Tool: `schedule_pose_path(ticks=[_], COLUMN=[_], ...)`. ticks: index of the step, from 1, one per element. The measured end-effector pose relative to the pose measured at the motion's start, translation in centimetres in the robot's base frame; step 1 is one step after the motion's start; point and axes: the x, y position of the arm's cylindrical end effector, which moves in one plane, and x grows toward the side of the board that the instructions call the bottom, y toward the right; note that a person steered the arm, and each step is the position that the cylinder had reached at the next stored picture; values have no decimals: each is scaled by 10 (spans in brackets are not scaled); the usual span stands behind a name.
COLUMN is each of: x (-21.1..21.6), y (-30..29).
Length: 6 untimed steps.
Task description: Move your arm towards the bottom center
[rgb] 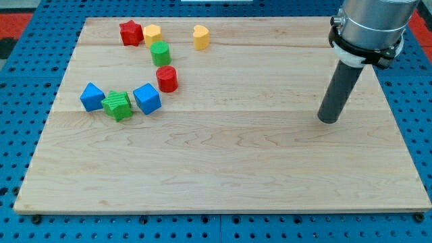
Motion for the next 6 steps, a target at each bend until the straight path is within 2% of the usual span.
schedule_pose_path(ticks=[3,4,5,6], x=[5,54,115,132], y=[-2,-3,-46,-150])
